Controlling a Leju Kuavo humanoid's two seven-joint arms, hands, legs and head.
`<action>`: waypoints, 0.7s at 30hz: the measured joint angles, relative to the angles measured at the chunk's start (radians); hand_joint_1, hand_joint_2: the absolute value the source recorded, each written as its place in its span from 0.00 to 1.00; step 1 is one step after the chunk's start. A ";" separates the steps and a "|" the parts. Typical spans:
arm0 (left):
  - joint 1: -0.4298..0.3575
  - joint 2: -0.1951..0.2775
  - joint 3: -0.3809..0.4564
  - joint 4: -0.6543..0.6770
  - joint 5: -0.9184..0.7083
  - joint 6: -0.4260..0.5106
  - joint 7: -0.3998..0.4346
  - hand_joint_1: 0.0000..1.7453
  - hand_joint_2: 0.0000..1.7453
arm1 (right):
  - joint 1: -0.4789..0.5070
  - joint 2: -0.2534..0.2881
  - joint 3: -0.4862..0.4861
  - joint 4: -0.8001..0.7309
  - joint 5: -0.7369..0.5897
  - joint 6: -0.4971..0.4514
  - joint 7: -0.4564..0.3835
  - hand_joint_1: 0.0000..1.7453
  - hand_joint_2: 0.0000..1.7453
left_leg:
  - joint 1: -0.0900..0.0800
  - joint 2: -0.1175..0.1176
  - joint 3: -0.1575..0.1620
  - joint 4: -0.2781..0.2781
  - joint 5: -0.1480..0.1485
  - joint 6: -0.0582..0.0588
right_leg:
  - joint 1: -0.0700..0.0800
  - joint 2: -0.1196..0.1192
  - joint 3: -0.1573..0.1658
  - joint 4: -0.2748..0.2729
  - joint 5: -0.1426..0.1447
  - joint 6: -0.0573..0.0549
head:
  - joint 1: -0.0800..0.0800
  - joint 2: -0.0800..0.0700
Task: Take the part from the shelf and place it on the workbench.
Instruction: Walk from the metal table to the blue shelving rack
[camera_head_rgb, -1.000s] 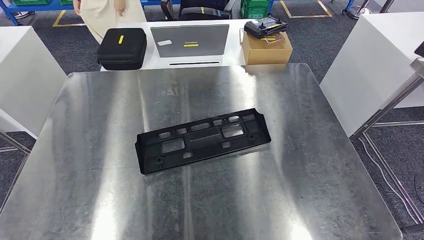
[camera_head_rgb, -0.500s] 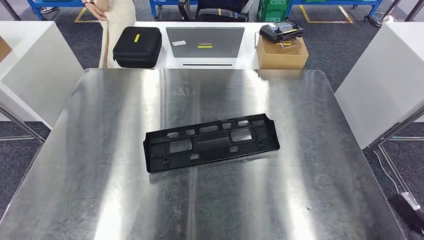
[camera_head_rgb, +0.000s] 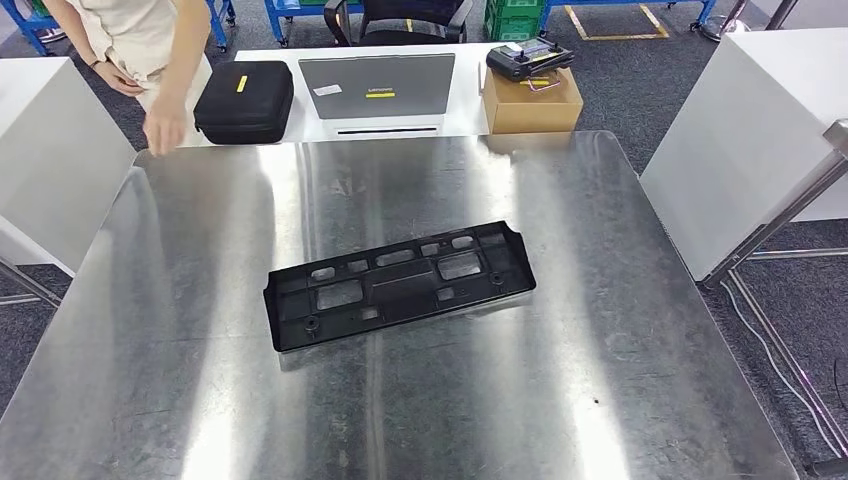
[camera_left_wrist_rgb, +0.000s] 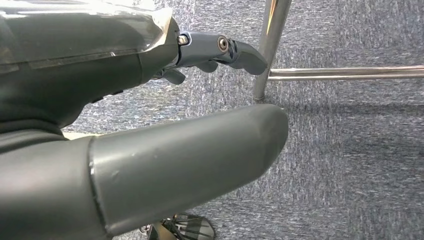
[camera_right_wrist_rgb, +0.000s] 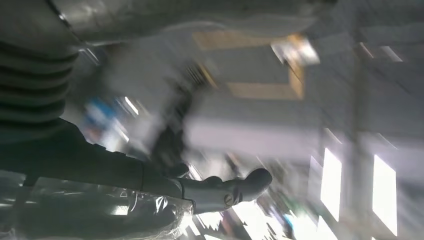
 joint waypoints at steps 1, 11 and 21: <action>0.000 0.001 0.001 0.000 0.001 0.003 -0.002 0.00 0.00 | -0.007 0.001 -0.009 0.050 -0.013 0.000 0.037 0.00 0.00 | 0.000 0.000 0.000 0.000 0.000 -0.001 | 0.000 0.000 0.000 0.000 0.000 0.000 | 0.000 0.000; 0.001 0.023 -0.002 0.000 -0.048 -0.037 0.037 0.00 0.00 | -0.085 0.015 -0.214 0.433 -0.101 0.012 0.310 0.00 0.00 | -0.001 0.001 0.000 0.000 0.001 -0.002 | -0.002 0.000 0.000 0.001 0.000 0.000 | 0.000 0.000; 0.001 0.057 -0.061 0.000 -0.142 -0.131 0.150 0.00 0.00 | -0.134 0.015 -0.268 0.641 -0.105 0.337 0.248 0.00 0.00 | -0.003 0.000 0.000 0.000 0.002 -0.003 | -0.004 0.000 0.000 0.001 0.000 0.000 | 0.000 0.000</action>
